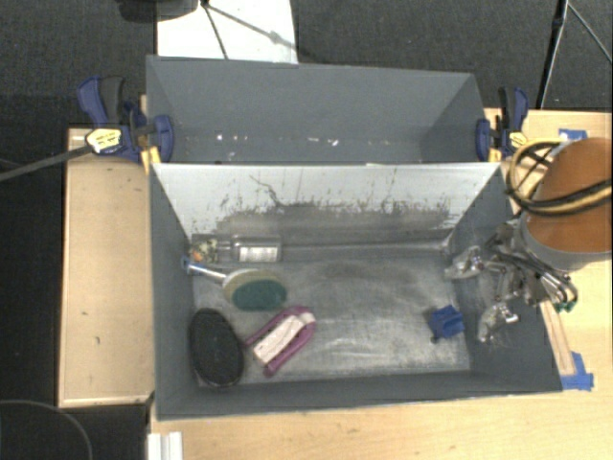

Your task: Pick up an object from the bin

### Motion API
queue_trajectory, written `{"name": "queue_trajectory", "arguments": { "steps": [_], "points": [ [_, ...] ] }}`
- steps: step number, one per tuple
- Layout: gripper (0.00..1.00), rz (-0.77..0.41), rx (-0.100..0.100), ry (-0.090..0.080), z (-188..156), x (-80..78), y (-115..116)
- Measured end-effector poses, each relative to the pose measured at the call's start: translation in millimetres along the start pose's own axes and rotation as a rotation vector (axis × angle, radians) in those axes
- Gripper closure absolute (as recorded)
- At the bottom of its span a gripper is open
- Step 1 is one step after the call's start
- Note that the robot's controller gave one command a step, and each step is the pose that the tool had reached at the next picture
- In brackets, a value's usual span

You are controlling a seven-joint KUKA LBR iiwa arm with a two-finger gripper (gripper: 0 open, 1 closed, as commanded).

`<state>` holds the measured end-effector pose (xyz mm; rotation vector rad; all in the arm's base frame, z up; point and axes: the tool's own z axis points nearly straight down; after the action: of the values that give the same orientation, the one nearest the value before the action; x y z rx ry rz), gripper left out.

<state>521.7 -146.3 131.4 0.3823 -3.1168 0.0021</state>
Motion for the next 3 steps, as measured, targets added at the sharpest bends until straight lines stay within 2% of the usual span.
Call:
{"name": "queue_trajectory", "arguments": {
  "steps": [1,2,3],
  "points": [
    [0.00,0.253,-0.002,-0.001,4.3,7.0,15.7],
    [0.00,0.368,0.000,-0.007,-15.8,7.5,20.9],
    [0.00,0.630,-0.003,-0.004,59.9,14.8,1.8]
  ]
}}
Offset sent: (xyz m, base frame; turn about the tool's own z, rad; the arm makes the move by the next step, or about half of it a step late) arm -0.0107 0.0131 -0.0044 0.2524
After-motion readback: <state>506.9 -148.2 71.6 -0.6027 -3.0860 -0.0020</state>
